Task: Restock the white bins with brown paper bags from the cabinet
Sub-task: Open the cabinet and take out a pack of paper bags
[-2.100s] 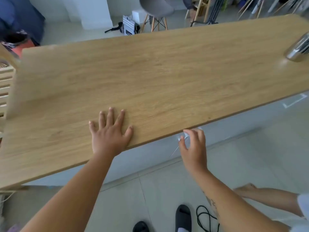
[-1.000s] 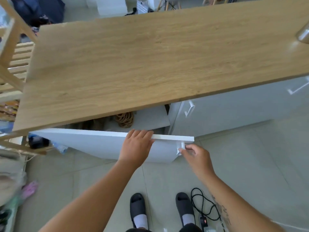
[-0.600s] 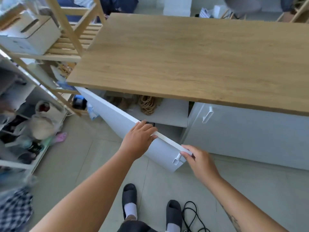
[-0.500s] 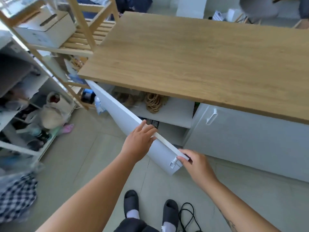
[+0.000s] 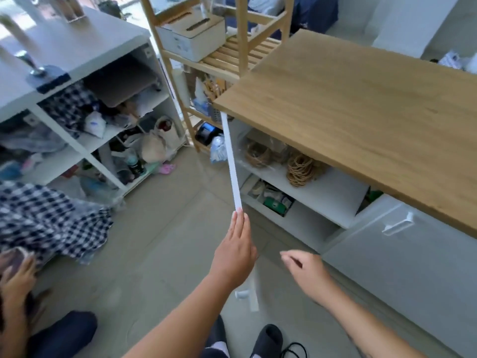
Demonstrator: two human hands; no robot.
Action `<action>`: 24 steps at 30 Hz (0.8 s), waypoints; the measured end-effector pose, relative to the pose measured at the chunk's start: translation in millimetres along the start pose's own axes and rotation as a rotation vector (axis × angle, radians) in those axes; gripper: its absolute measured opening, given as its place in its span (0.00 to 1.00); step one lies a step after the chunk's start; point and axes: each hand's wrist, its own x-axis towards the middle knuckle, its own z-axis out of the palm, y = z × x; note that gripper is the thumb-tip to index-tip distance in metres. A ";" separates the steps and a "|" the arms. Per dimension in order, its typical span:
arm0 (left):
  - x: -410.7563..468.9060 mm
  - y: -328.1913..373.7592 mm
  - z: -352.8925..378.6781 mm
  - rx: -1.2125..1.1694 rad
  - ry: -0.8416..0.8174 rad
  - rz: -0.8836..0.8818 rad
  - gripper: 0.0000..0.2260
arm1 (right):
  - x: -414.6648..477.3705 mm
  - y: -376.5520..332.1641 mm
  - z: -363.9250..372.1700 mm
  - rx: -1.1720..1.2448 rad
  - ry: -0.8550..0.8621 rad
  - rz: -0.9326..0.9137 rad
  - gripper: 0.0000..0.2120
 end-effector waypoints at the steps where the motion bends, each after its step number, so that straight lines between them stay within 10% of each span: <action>1: -2.4 -5.2 0.1 -0.024 0.011 -0.037 0.29 | 13.8 -7.2 -4.4 -0.062 0.018 -0.024 0.14; 13: -21.8 -113.0 -26.0 0.038 0.121 -0.366 0.34 | 152.7 -179.3 76.7 -0.894 -0.130 -0.601 0.31; 24: -18.8 -231.5 -68.4 0.260 0.191 -0.560 0.23 | 199.3 -237.6 158.1 -1.187 -0.168 -0.596 0.42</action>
